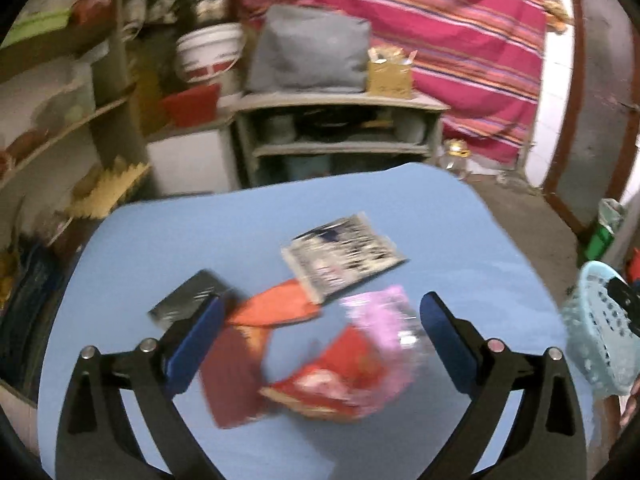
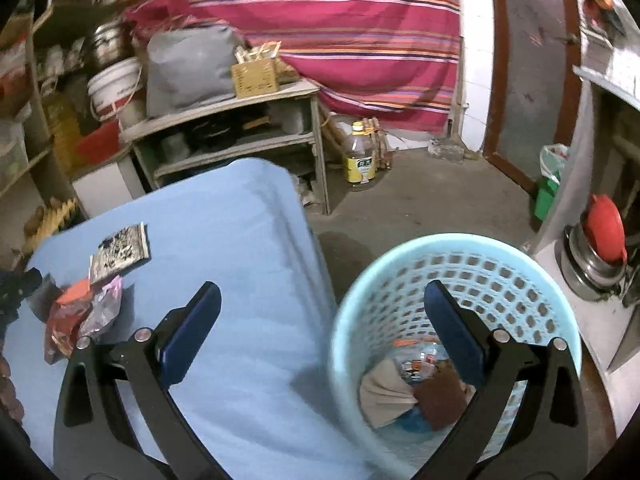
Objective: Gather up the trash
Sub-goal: 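Move both tools back over the table toward the black cylinder, then close the left tool on the black ribbed cylinder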
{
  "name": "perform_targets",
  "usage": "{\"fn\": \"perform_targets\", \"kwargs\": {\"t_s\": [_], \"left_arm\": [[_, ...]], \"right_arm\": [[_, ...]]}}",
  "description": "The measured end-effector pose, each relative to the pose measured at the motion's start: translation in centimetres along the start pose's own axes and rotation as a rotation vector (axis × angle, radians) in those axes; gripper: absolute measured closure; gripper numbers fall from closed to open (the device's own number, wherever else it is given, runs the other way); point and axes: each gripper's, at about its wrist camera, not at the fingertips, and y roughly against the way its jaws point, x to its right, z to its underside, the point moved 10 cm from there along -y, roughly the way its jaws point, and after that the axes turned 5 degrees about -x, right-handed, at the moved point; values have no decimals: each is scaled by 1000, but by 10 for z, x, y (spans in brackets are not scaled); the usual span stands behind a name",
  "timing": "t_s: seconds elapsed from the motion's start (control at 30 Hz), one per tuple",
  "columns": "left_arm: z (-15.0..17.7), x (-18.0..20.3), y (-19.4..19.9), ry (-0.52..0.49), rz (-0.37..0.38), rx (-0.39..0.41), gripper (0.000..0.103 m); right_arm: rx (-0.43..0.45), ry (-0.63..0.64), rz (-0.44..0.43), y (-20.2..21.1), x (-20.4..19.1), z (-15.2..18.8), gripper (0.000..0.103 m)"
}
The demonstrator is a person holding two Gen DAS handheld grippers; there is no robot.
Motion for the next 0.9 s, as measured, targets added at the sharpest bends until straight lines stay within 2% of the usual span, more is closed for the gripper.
{"fn": "perform_targets", "kwargs": {"t_s": [0.13,0.27,0.4,0.5,0.6,0.7,0.8,0.9], "left_arm": [[-3,-44,-4,38,-50,29,7],[-8,-83,0,80,-70,84,7],[0,-109,-16,101,-70,2,7],[10,-124,-33,136,-53,-67,7],[18,-133,-48,131,-69,-114,7],[24,-134,-59,135,-49,-143,7],[25,-129,-66,109,-37,-144,7],[27,-123,-73,78,-34,-138,7]], "right_arm": [[0,53,22,-10,-32,2,4],[13,110,41,-17,-60,0,4],[-13,169,50,-24,-79,5,4],[-4,195,21,-23,-97,7,4],[14,195,66,-23,-106,5,4],[34,178,13,-19,-116,4,4],[50,172,15,-21,-123,4,4],[22,212,10,-27,-134,12,4]]}}
